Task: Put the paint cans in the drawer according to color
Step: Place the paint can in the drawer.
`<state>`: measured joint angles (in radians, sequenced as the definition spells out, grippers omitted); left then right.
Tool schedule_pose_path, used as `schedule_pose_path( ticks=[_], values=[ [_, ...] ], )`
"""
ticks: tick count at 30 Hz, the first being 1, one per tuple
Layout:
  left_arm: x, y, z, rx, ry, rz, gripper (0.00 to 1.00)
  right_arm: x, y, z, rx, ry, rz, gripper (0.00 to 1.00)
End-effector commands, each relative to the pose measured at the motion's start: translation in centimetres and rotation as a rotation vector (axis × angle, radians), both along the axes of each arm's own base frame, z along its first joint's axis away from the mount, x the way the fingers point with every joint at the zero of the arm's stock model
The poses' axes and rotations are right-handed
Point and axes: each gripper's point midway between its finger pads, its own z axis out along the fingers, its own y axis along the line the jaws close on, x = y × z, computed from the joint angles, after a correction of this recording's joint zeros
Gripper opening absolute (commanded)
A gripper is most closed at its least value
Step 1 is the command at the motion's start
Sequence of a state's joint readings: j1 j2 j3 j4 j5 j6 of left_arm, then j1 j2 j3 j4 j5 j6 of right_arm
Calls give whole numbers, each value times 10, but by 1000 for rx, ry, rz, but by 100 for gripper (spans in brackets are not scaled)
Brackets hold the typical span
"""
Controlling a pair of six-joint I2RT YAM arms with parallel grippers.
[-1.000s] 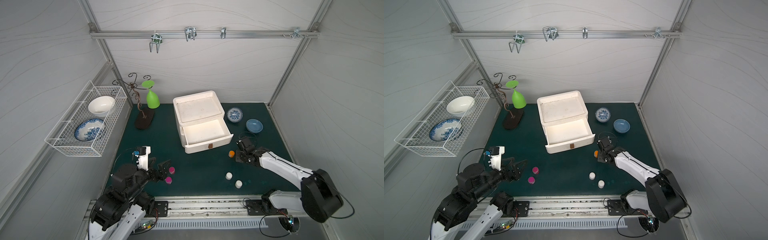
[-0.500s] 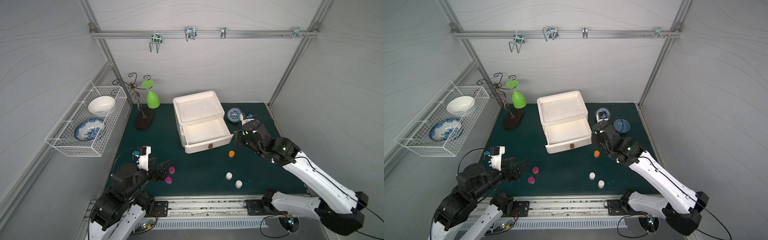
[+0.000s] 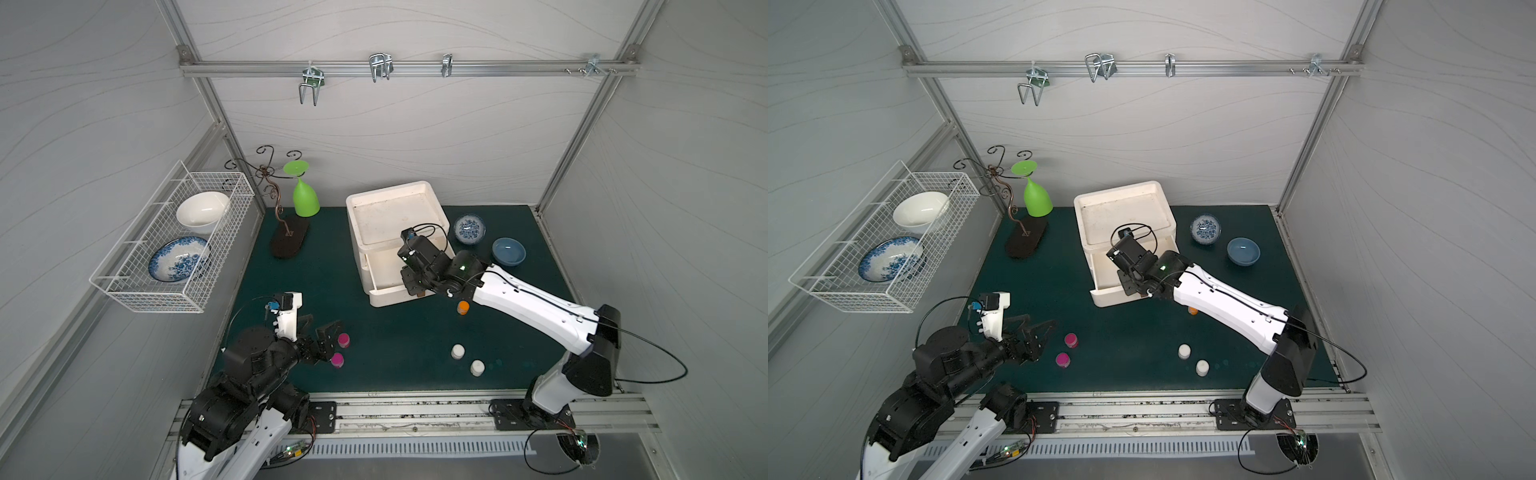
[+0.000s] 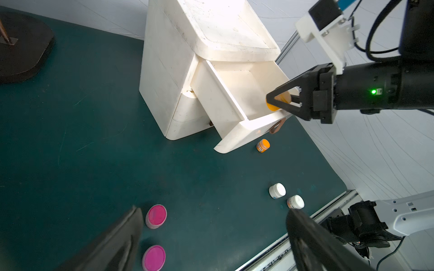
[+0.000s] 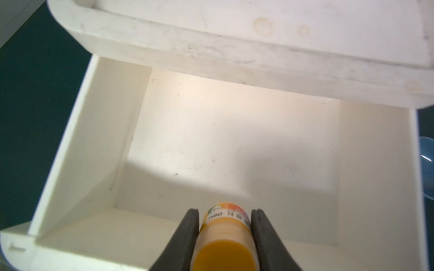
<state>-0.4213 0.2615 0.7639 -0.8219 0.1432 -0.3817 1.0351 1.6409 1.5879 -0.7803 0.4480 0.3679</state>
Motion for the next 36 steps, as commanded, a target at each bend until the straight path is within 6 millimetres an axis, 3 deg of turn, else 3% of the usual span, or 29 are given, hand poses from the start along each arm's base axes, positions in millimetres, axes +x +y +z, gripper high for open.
schedule_pose_path(
  ticks=[1,7,13,17,19,23,27,31,33,36],
  values=[
    [0,-3,10,-22,-35,-14,100,6,24,5,45,-16,37,29],
    [0,-4,10,-23,-36,-20,100,18,41,-13,10,-13,54,34],
    [0,-4,10,-24,-39,-20,100,31,40,-29,55,54,21,44],
    [-5,-13,14,-45,-55,-83,100,31,39,-21,71,47,23,51],
    [-13,-25,20,-73,-80,-165,100,29,36,-13,81,37,25,57],
    [-24,-32,29,-103,-124,-236,100,19,22,10,95,10,30,59],
    [-27,-37,35,-122,-150,-266,100,2,-15,42,135,-58,6,63],
    [-19,-49,28,-122,-53,-313,100,-17,-77,61,156,-130,-73,70],
    [-9,-42,19,-86,-7,-245,100,-25,-115,55,158,-140,-140,71],
    [4,-27,12,-48,32,-123,99,-32,-176,28,179,-122,-275,72]
  ],
)
